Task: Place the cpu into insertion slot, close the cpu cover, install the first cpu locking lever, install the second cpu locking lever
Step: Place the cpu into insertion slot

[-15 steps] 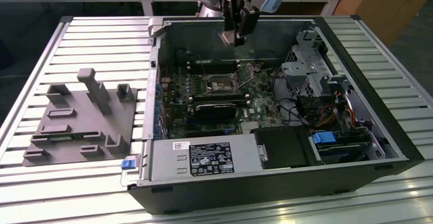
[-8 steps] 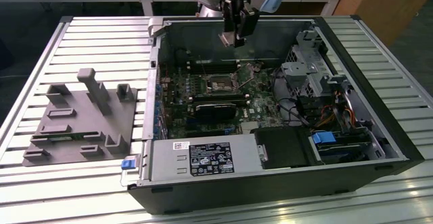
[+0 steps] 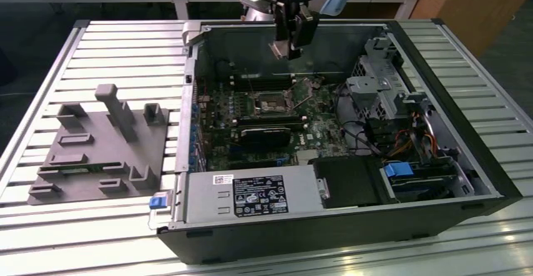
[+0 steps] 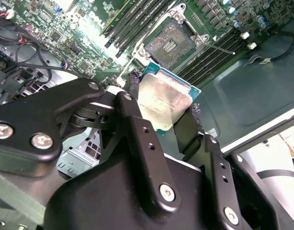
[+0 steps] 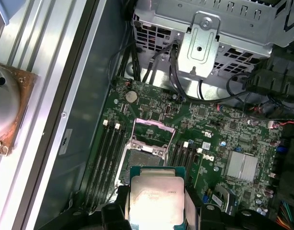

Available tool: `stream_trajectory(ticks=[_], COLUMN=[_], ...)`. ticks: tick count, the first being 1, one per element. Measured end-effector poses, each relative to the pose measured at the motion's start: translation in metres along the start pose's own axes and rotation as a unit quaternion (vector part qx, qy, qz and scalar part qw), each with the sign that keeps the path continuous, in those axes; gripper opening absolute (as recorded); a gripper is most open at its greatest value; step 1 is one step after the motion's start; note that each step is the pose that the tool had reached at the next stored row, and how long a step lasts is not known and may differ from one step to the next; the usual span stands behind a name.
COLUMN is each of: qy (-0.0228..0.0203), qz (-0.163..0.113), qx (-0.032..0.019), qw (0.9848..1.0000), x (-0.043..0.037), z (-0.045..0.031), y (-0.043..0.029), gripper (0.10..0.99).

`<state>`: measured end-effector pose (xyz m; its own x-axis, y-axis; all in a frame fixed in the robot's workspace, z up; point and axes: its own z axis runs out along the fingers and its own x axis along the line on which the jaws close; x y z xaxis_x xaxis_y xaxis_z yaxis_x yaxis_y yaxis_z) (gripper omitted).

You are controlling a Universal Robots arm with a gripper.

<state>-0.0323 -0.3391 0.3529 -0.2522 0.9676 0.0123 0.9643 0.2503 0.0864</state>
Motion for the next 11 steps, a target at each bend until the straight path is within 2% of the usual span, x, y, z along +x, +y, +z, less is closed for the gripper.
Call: stream_trajectory(ticks=[11], qy=[0.0000], qz=[0.000], qx=[0.0000], qw=[1.0000], x=[0.0000], z=[0.0031], y=[-0.0003], gripper=[0.541])
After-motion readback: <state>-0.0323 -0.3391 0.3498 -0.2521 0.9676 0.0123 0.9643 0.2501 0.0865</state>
